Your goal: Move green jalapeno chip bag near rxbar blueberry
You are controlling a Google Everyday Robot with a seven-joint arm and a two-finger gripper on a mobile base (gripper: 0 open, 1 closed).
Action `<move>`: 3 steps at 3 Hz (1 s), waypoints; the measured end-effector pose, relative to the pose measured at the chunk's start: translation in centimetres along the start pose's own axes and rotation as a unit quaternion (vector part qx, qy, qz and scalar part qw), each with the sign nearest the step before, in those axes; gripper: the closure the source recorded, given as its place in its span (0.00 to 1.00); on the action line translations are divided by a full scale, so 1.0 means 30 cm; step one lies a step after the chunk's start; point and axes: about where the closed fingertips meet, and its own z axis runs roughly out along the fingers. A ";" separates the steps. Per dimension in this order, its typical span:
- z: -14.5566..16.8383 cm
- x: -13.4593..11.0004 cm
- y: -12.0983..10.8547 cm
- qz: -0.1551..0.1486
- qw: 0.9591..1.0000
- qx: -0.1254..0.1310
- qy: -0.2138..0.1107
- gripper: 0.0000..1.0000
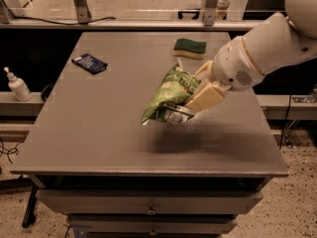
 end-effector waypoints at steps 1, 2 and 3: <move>0.003 0.002 0.003 0.000 1.000 -0.001 0.001 1.00; 0.040 -0.048 -0.009 -0.005 1.000 0.002 -0.006 1.00; 0.100 -0.176 -0.101 -0.009 0.999 0.020 -0.032 1.00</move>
Offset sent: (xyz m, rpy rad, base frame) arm 0.0191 0.0427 0.0030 0.0283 -0.0313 0.0079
